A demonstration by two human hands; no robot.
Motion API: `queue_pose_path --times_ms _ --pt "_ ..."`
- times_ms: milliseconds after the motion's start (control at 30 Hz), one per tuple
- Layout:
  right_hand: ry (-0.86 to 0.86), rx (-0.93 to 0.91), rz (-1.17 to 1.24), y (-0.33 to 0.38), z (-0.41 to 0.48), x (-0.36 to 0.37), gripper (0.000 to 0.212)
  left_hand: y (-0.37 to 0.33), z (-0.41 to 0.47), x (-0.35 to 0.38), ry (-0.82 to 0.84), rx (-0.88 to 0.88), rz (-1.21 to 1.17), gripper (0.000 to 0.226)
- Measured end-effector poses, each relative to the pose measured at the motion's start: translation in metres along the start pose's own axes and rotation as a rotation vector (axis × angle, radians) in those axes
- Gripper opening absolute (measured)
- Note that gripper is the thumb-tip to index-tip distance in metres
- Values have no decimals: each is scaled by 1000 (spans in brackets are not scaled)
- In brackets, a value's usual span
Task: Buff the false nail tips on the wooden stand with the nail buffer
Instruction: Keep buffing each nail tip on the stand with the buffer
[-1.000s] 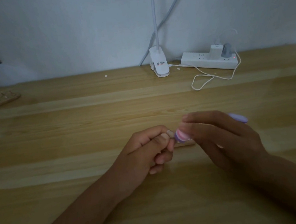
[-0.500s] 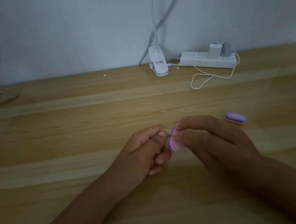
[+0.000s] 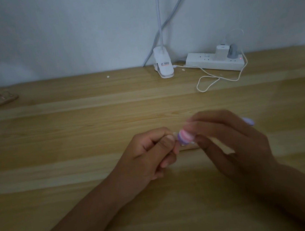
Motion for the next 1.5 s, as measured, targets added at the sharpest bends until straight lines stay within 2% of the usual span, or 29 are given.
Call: queue_pose_path --times_ms 133,267,400,500,667,833,967,1067,1233,1367,1500 --pt "39 -19 -15 -2 -1 1 29 -2 -1 -1 -11 12 30 27" --pt "40 -44 -4 5 -1 6 20 -1 -1 -1 -25 15 48 25" --pt "74 -79 -68 6 -1 8 23 3 0 0 -31 21 59 26" --pt "45 0 -66 -8 1 -1 27 0 1 0 -36 61 84 26" --pt "64 -92 -77 9 -4 7 27 -3 -1 -6 -100 155 183 23" --pt "46 -8 6 -6 1 3 26 -10 0 -10 -150 220 321 24" --pt "79 -69 7 6 -3 9 26 -13 -1 -11 -154 260 332 27" --pt "59 -33 -37 -6 0 2 23 -13 -1 -10 -145 243 359 25" --pt "78 -49 43 -2 -3 11 26 -12 0 -10 -154 236 343 18" --pt "62 -3 -30 -13 1 4 21 -11 0 -10 -163 226 366 18" --pt "122 -64 23 4 -4 13 27 -10 -2 -11 -179 230 379 17"
Point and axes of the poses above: each hand's wrist, its own z-axis towards the middle knuckle, its own x-axis out of the palm, y = z × x, the point moved 7 cm from there along z, towards the middle knuckle, and after that the axes turned 7 degrees about y, right-handed, at the moved point
